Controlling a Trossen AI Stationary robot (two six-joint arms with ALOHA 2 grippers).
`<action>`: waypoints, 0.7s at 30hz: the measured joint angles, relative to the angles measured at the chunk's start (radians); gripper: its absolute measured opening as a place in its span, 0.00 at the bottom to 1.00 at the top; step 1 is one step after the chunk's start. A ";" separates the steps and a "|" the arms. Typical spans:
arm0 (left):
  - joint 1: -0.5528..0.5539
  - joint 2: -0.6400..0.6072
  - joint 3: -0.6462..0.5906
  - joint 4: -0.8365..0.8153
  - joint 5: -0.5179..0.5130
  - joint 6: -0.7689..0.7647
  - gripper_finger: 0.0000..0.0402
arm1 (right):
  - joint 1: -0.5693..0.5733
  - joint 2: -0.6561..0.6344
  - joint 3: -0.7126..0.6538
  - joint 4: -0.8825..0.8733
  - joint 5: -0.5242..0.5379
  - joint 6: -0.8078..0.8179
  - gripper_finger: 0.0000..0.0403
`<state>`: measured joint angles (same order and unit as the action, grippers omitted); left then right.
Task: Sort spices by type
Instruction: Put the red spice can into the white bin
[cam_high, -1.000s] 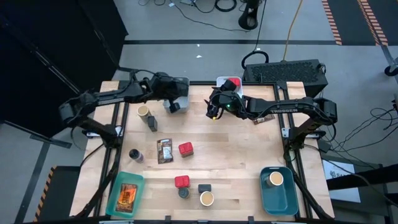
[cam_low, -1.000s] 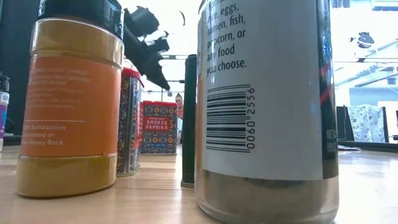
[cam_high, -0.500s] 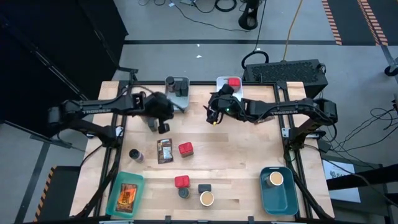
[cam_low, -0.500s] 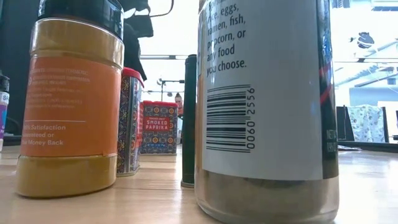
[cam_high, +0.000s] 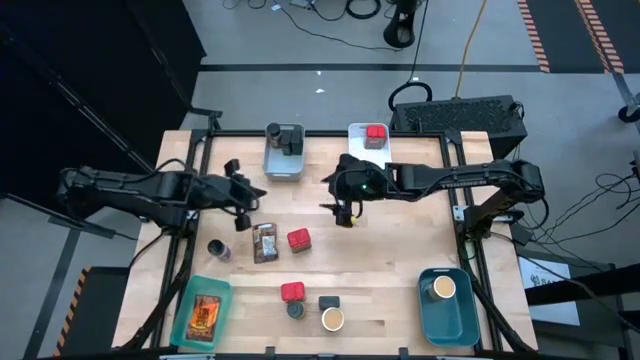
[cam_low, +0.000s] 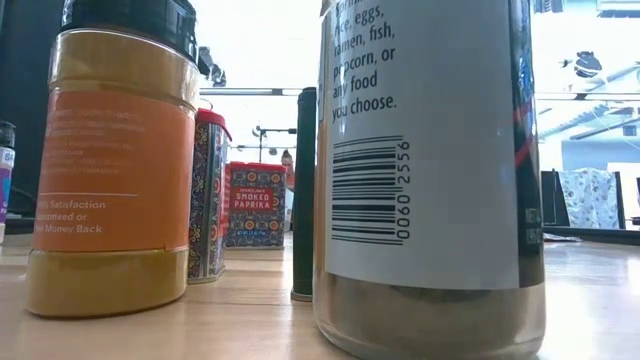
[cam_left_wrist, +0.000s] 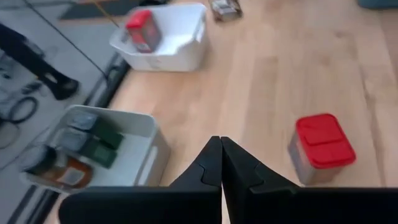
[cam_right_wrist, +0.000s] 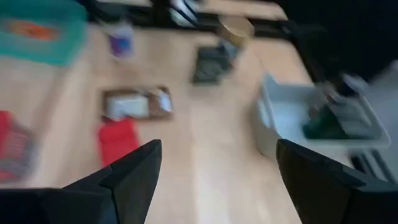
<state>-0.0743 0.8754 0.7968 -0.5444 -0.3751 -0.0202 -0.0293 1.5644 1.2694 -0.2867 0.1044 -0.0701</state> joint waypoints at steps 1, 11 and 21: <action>-0.011 -0.019 -0.006 0.001 -0.029 -0.002 0.00 | 0.012 0.009 0.014 0.002 -0.011 -0.005 0.74; -0.062 -0.137 -0.017 -0.029 -0.188 -0.003 0.00 | 0.131 0.206 0.193 -0.046 -0.024 -0.067 0.78; -0.062 -0.143 -0.017 -0.092 -0.192 -0.054 0.00 | 0.149 0.387 0.345 -0.212 -0.022 0.015 0.88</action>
<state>-0.1364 0.7327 0.7795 -0.6369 -0.5667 -0.0738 0.1192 1.9516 1.6141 -0.4989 0.0826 -0.0554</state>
